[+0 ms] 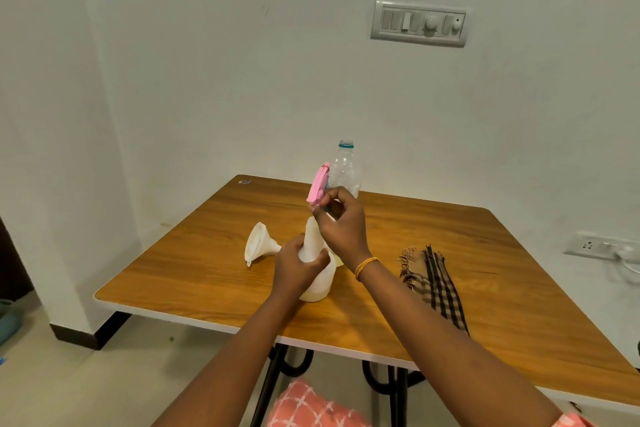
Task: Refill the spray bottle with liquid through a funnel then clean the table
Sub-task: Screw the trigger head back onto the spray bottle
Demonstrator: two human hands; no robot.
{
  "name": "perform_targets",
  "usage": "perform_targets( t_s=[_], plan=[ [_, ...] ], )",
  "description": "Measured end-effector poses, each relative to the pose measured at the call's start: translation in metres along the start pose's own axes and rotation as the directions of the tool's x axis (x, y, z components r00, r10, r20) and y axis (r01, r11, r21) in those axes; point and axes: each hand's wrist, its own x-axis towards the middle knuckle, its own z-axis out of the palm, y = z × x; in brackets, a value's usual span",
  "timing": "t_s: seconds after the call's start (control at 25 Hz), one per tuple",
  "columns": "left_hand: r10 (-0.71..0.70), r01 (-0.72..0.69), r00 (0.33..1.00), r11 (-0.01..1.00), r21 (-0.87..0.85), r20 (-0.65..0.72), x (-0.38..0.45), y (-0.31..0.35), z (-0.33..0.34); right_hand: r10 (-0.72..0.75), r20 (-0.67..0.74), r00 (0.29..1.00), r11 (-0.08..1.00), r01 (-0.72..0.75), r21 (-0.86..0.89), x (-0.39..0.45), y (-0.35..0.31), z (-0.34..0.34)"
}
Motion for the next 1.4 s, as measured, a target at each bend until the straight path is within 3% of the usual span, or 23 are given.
perform_targets(
  t_s=[0.16,0.32,0.6,0.68,0.88,0.96,1.08,1.28,1.4],
  plan=[
    [0.002,-0.002,1.0,1.0,-0.003,-0.004,-0.001,0.0,0.001,0.136,0.037,0.99,0.988,-0.138,0.062,0.001,0.004,-0.006],
    [0.026,-0.026,1.0,1.0,-0.012,-0.002,0.0,-0.001,0.001,0.228,0.21,0.951,0.963,-0.253,0.097,-0.001,0.003,-0.013],
    [0.014,-0.014,1.0,1.0,-0.006,0.011,0.0,0.001,-0.001,0.225,0.371,0.901,0.974,-0.194,-0.119,0.01,0.001,-0.023],
    [0.006,-0.006,1.0,1.0,-0.018,0.007,0.0,0.001,-0.001,0.238,0.335,0.912,0.969,-0.2,-0.142,0.012,-0.001,-0.024],
    [-0.031,0.031,1.0,0.998,-0.047,-0.003,0.001,0.001,0.002,0.272,0.0,0.962,0.951,-0.268,-0.156,-0.013,0.006,-0.002],
    [-0.037,0.038,0.999,0.997,-0.067,0.005,0.0,0.002,0.001,0.325,0.055,0.944,0.938,-0.315,-0.144,-0.012,0.005,0.004],
    [-0.045,0.045,0.999,0.997,-0.059,0.007,0.0,0.002,-0.001,0.4,0.257,0.88,0.916,-0.391,-0.087,-0.002,0.001,-0.004],
    [-0.074,0.073,0.997,0.995,-0.071,-0.006,-0.002,0.005,0.0,0.331,-0.025,0.943,0.925,-0.329,-0.19,-0.017,-0.005,0.017],
    [-0.08,0.08,0.997,0.996,-0.027,-0.005,0.001,0.006,0.001,0.39,0.042,0.92,0.919,-0.387,-0.072,-0.025,-0.002,0.023]
  ],
)
